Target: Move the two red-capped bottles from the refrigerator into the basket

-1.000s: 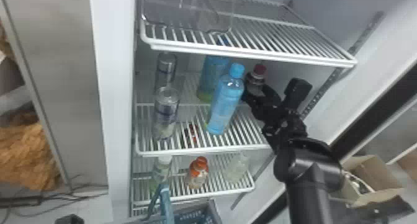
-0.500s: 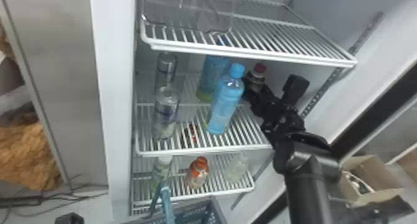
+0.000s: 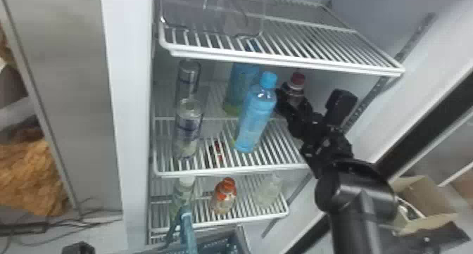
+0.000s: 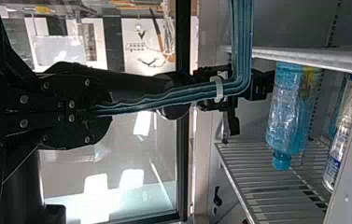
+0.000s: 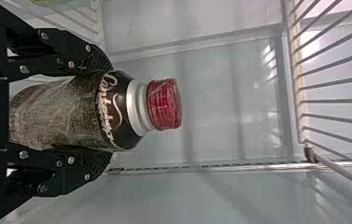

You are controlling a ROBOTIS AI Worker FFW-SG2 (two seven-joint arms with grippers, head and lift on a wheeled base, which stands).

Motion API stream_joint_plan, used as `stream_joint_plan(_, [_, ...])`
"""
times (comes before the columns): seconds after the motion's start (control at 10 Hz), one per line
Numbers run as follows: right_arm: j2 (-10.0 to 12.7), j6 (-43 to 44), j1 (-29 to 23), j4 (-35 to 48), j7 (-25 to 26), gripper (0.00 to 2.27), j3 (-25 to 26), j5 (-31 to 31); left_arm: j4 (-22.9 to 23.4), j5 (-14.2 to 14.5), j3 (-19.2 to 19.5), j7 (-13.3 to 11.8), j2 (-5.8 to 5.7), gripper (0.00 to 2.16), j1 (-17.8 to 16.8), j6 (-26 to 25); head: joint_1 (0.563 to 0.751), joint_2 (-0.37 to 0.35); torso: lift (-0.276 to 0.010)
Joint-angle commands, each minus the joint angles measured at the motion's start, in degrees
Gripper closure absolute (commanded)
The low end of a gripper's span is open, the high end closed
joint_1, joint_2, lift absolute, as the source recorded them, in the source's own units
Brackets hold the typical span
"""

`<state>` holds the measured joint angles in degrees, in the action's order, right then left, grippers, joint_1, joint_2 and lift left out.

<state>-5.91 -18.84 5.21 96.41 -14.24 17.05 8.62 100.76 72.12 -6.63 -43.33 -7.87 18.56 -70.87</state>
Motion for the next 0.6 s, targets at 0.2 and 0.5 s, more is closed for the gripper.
stream_joint_plan(0.2, [0.02, -4.08, -8.3, 13.21, 0.0, 1.28, 1.0, 3.95, -0.15, -0.02, -0.12, 0.0, -0.04, 1.2, 0.0, 0.0, 0.695, -0.35, 0.0])
stream_joint_plan(0.5, [0.73, -7.03, -16.17, 23.61, 0.0, 1.28, 3.06, 5.21, -0.15, -0.02, -0.34, 0.0, -0.04, 1.2, 0.0, 0.0, 0.695, -0.35, 0.0])
